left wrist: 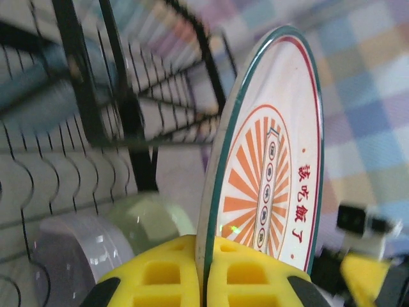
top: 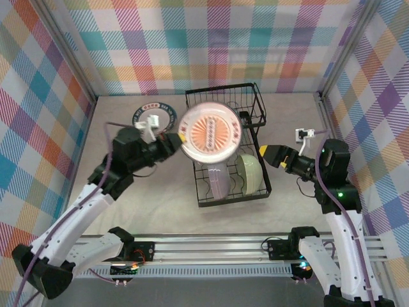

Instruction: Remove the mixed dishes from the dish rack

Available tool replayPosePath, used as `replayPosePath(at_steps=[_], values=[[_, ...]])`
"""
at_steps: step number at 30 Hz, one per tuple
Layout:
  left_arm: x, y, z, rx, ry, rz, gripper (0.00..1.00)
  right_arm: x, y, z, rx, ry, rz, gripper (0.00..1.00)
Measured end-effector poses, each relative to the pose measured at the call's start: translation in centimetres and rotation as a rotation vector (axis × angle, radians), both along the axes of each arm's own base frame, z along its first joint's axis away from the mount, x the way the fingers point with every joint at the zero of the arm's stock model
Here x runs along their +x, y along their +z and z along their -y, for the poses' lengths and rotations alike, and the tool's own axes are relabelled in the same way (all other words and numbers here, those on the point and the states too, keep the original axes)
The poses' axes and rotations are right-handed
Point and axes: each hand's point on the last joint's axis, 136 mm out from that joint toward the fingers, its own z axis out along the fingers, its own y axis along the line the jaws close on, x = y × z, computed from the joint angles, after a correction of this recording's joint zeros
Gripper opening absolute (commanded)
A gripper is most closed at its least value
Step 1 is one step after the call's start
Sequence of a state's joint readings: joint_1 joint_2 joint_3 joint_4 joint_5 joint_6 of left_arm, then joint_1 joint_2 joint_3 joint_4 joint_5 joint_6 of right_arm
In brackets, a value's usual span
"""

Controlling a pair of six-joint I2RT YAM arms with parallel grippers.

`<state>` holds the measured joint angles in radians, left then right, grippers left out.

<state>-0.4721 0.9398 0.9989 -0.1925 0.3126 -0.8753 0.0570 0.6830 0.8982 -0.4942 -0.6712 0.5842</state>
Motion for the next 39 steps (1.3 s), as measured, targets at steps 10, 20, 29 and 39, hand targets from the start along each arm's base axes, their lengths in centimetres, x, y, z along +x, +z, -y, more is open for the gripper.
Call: replayPosePath(at_steps=[10, 20, 29, 39], values=[[3.7, 3.5, -9.8, -0.13, 0.235, -0.003, 0.0, -1.0, -0.2, -0.2, 0.009, 0.021, 0.022, 0.99], [11.4, -3.7, -14.9, -0.134, 0.377, -0.17, 0.0, -1.9, -1.2, -0.5, 0.02, 0.043, 0.025, 0.99], [16.2, -12.4, -16.8, -0.047, 0.441, -0.32, 0.0, -2.6, -1.5, -0.5, 0.023, 0.052, 0.036, 0.99], [19.9, -21.4, -19.7, -0.016, 0.505, -0.455, 0.0, -3.2, -2.0, -0.6, 0.025, 0.058, 0.03, 0.99]])
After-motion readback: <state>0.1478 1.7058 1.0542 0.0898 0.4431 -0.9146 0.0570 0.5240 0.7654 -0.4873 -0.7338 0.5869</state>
